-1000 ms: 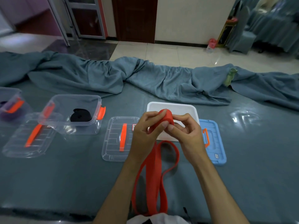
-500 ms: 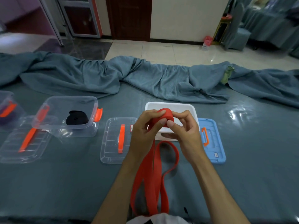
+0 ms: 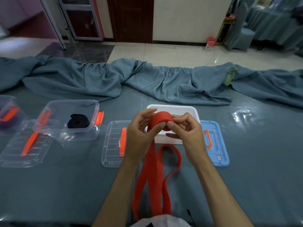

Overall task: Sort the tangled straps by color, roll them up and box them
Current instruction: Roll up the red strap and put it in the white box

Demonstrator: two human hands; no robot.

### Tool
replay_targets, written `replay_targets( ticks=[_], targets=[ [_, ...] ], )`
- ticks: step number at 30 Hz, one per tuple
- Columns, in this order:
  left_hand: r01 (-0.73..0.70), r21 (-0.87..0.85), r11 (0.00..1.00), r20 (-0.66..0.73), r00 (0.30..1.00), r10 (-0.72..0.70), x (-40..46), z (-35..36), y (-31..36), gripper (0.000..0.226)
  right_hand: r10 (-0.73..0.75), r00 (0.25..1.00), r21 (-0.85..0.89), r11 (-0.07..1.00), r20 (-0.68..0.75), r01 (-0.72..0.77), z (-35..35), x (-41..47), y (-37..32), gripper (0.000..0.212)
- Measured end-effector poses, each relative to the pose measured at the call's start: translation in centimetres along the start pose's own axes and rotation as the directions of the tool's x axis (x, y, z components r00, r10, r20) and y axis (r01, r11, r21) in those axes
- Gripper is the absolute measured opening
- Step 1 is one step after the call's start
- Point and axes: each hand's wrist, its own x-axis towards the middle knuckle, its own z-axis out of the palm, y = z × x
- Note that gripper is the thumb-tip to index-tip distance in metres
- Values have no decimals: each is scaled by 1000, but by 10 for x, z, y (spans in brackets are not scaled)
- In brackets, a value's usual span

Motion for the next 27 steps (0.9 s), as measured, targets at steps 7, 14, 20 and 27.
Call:
replay_targets(
  ticks=[7,14,20,27],
  targets=[
    [10,-186,983,-63,998,-22,-8,9,3,30,-48,998,92,995,43,44,5,0,-6,31],
    [15,-237,971,-19,1000,-20,0,8,28,31,-57,995,79,996,78,51,6,5,-20,26],
    [65,-306,950,14,998,-64,16,12,44,31,-92,995,233,969,38,81,29,14,-32,30],
    [-21,-161,987,52,998,29,31,5,56,35,-64,997,294,954,37,51,36,14,-33,17]
  ],
)
